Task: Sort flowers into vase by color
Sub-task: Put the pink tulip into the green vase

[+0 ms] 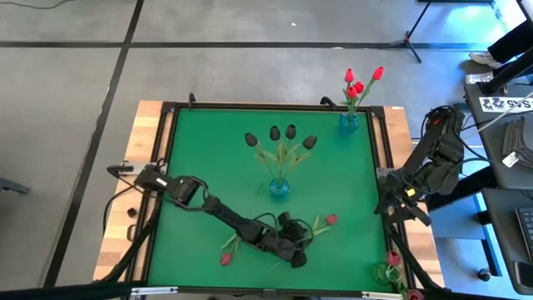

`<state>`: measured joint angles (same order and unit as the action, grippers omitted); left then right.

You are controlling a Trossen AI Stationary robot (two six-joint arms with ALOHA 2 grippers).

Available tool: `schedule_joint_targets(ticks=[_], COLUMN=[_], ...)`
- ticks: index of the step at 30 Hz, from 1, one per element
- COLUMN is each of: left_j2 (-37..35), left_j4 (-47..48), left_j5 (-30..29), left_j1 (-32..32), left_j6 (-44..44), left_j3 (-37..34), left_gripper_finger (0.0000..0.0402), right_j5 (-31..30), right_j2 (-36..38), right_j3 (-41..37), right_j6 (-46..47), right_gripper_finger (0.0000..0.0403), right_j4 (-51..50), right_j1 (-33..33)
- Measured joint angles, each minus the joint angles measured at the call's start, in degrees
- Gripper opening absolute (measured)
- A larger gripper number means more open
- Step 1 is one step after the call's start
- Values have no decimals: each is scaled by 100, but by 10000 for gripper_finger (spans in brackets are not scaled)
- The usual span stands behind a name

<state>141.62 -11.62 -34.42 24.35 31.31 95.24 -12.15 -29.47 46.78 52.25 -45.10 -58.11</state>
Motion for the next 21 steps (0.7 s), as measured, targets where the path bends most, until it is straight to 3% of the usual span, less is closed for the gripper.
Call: schedule_joint_targets(ticks=[10,13,18,21], left_j2=[72,63,70,-5], left_j4=[525,557,375,161], left_j5=[10,-79,-376,-468], left_j1=[-199,-204,-136,-67], left_j6=[142,142,-114,-419], left_j3=[212,152,118,94], left_gripper_finger=[155,117,21,13], right_j5=[-271,-471,-1185,-1644], right_j2=[0,-2,-20,-118], right_j3=[0,-2,-2,-2], right_j6=[347,445,280,281], right_gripper_finger=[214,214,214,214], right_j4=[237,415,780,715], right_j1=[0,0,0,0])
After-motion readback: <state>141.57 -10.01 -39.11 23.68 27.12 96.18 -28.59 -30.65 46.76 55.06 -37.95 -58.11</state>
